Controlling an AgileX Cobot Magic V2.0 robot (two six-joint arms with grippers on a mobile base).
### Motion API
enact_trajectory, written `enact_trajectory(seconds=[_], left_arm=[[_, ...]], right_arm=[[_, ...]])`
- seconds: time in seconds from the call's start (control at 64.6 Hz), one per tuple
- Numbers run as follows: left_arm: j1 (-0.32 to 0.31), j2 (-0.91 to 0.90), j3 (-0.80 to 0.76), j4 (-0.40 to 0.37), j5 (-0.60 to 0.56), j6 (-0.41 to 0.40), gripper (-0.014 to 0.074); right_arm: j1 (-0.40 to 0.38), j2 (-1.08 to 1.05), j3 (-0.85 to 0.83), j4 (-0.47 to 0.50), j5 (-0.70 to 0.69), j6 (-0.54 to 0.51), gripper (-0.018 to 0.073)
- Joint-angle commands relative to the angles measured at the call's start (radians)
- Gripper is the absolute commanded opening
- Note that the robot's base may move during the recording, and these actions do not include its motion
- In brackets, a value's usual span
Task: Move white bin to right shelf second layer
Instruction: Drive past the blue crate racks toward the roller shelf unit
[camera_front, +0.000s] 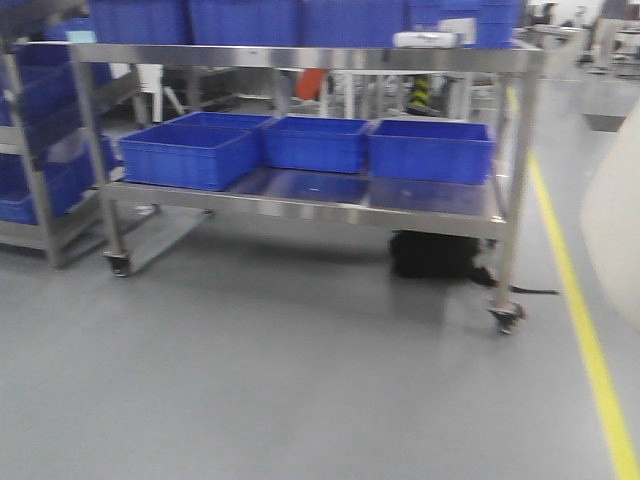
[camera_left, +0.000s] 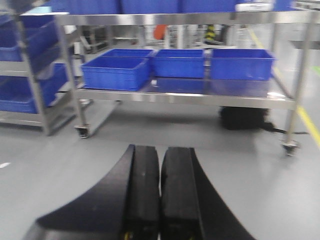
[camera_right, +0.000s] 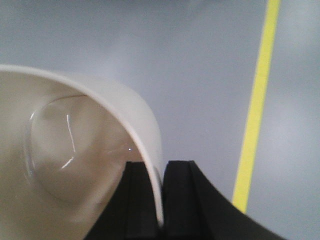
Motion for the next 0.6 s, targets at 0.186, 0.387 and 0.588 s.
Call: enact_trajectory(seconds=[0.186,0.387,0.588], left_arm=[[-0.004,-0.015,0.037,0.000,-0.087,-0.003,0.0085],[-0.004,-0.015,0.037,0.000,-0.087,-0.003,0.0085],[-0.004,-0.015,0.037,0.000,-0.087,-0.003,0.0085]], right_arm=[[-0.005,-0.001,-0.031,0.010,-0.082,-0.004,0.0047],[-0.005,-0.001,-0.031,0.010,-0.081,-0.004,0.0047],[-0.005,-0.001,-0.031,0.010,-0.081,-0.004,0.0047]])
